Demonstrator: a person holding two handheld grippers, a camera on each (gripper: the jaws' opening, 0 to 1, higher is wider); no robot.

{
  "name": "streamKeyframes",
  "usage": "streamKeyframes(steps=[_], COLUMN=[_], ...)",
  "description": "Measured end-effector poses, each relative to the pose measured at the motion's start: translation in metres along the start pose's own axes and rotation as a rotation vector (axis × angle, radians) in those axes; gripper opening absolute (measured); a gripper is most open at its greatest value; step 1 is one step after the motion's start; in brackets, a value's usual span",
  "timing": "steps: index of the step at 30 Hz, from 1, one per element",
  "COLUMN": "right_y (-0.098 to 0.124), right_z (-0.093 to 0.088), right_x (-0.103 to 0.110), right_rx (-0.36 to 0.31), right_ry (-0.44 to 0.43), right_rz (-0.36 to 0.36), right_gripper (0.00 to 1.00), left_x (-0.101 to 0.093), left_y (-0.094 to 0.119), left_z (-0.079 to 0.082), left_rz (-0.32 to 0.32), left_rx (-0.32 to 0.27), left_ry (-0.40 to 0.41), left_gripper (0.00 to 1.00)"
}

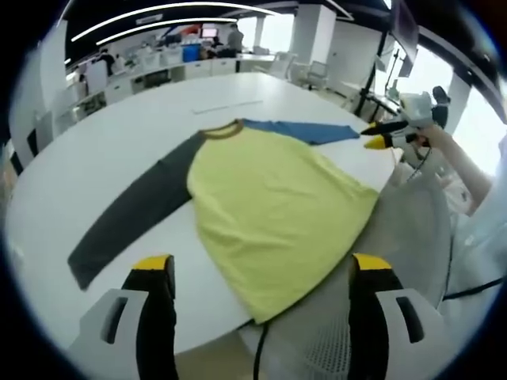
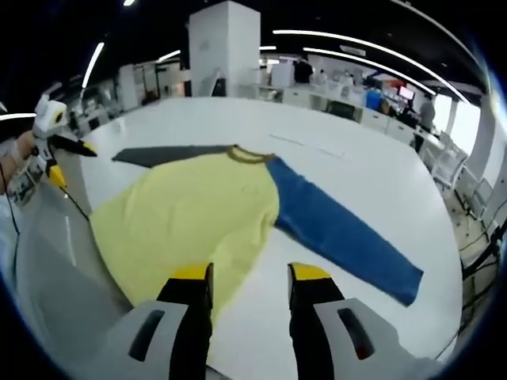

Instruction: Fold the garment on the visible template until the final outline fits inside the template.

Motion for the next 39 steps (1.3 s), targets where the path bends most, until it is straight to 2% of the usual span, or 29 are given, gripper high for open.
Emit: streamKeyframes(steps=[9,13,24,28,39], right_y=[0.002,0.003,-0.001,-0.003,-0.014], right_z=[0.001,0.003,0.0,-0.001,-0.006], right_x=[-0.029,-0.035,-0.056,-0.064,-0.09], right_rx=[-0.015,-0.025,-0.005,0.018,0.069], right_ry=[-0.025,-0.029,-0.052,-0.023,-0.015], right_rz=[-0.043,-0.055,-0.073,-0.089,-0.108], right_gripper=[0.32,0.29,0.26,0.27,0.27], left_x=[-0.001,-0.002,-0.001,-0.001,-0.002], left_y=[-0.001,-0.001,0.001,0.002,0.002], left_z=[0.001,0.002,0.005,0.004,0.004], left_rz=[-0.008,-0.012,0.009,0.01,0.012], left_rx=[0.006,0.008,0.006,0.01,0.007], left_ry=[-0.002,0.0,-0.007,-0.001,0.008], left_gripper=[0.82,0.8,0.76,0.75,0.73])
Point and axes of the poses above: the point that each gripper's makers call its tool centre point, and the gripper's own axes: y roughly backward along the fingers, x roughly to its left, z roughly out of its top, the point moved 7 cm from there along y, roughly backward along the fingers, and after that the axes turned 8 degrees about -z, right-handed, at the moved point
